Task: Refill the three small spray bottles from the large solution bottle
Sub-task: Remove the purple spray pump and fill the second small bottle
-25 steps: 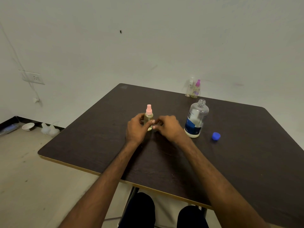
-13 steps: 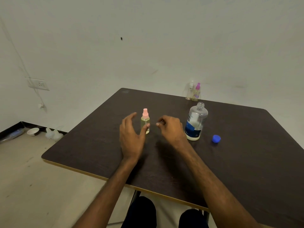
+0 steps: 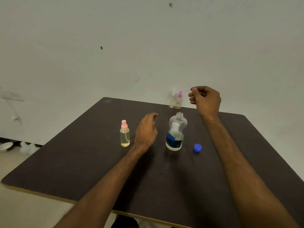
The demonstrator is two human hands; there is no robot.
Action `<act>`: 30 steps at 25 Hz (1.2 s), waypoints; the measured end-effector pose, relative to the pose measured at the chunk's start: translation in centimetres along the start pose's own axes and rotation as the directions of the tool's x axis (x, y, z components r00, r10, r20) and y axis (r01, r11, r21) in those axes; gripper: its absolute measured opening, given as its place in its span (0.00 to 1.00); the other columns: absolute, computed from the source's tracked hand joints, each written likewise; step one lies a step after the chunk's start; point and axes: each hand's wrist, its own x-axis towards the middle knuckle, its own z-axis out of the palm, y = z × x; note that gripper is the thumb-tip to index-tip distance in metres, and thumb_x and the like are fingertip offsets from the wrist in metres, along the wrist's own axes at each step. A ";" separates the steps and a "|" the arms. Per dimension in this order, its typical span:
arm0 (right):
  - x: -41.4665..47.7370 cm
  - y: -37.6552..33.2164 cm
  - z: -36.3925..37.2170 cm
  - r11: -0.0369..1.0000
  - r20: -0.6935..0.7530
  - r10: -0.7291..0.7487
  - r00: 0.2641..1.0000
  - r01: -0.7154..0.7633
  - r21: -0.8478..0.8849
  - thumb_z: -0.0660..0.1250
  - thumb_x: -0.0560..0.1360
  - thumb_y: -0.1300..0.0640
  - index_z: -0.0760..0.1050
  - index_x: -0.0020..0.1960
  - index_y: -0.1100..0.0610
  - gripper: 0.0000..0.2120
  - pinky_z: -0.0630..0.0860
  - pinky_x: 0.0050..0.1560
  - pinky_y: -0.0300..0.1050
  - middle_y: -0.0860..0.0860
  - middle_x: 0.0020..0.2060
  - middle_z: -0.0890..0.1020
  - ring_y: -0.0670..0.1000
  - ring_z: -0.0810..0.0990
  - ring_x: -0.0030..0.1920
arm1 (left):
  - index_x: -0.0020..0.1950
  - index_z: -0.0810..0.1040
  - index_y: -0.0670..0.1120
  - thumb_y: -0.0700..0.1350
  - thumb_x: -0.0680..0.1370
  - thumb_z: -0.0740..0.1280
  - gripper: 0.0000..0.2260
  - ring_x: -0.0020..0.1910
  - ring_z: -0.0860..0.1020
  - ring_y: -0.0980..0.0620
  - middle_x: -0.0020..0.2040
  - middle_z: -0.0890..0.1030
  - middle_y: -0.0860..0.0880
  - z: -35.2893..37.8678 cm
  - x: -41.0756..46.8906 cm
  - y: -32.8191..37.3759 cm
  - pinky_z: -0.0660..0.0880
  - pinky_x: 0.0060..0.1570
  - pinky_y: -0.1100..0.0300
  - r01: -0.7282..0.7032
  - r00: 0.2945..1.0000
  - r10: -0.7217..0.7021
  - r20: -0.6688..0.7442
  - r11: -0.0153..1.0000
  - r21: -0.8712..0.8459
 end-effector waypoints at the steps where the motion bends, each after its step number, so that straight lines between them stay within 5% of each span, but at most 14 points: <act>1: 0.9 1.2 -0.3 0.999 0.002 0.028 1.000 -0.028 -0.017 0.68 0.77 0.59 0.82 0.50 0.62 0.08 0.81 0.39 0.39 0.52 0.36 0.84 0.48 0.83 0.35 | 0.71 0.71 0.45 0.35 0.80 0.60 0.19 0.66 0.74 0.50 0.68 0.75 0.48 0.8 0.4 -0.6 0.72 0.66 0.54 0.028 0.998 -0.030 0.049 0.999 0.039; 6: 3.7 8.5 0.4 0.978 0.037 0.129 0.991 -0.121 -0.171 0.68 0.75 0.61 0.82 0.49 0.58 0.05 0.83 0.49 0.48 0.52 0.40 0.85 0.50 0.83 0.40 | 0.71 0.70 0.46 0.35 0.79 0.62 0.21 0.66 0.72 0.48 0.68 0.74 0.47 4.4 2.1 -2.8 0.70 0.67 0.52 0.068 0.959 -0.134 0.248 0.964 0.258; 9: 5.4 11.9 1.5 0.952 0.054 0.129 0.990 -0.108 -0.287 0.69 0.76 0.60 0.82 0.51 0.57 0.06 0.81 0.51 0.44 0.52 0.44 0.85 0.49 0.82 0.43 | 0.69 0.71 0.46 0.42 0.82 0.60 0.15 0.65 0.71 0.48 0.67 0.74 0.47 5.8 3.5 -2.9 0.67 0.66 0.51 -0.011 0.948 -0.108 0.299 0.929 0.370; 12: 7.3 14.7 3.0 0.929 0.066 0.146 0.987 -0.114 -0.353 0.70 0.76 0.58 0.80 0.56 0.61 0.10 0.75 0.48 0.38 0.54 0.48 0.84 0.47 0.80 0.45 | 0.69 0.71 0.47 0.48 0.84 0.56 0.15 0.66 0.69 0.48 0.68 0.73 0.48 6.5 4.2 -3.1 0.66 0.67 0.50 -0.032 0.949 -0.109 0.295 0.900 0.434; 21: 12.9 20.7 8.7 0.863 0.169 0.259 0.951 -0.149 -0.483 0.74 0.73 0.50 0.72 0.65 0.62 0.27 0.72 0.53 0.43 0.57 0.59 0.80 0.55 0.79 0.57 | 0.72 0.67 0.48 0.46 0.83 0.57 0.17 0.70 0.67 0.49 0.73 0.69 0.49 7.1 4.0 -3.4 0.64 0.70 0.51 -0.071 0.951 -0.088 0.296 0.870 0.487; 30: 14.2 22.6 11.9 0.808 0.098 0.247 0.964 -0.149 -0.569 0.71 0.75 0.48 0.71 0.64 0.61 0.24 0.75 0.56 0.48 0.56 0.60 0.79 0.57 0.78 0.59 | 0.74 0.65 0.47 0.45 0.83 0.57 0.18 0.71 0.65 0.48 0.74 0.67 0.48 7.5 4.1 -3.7 0.63 0.70 0.50 -0.079 0.958 -0.077 0.276 0.855 0.512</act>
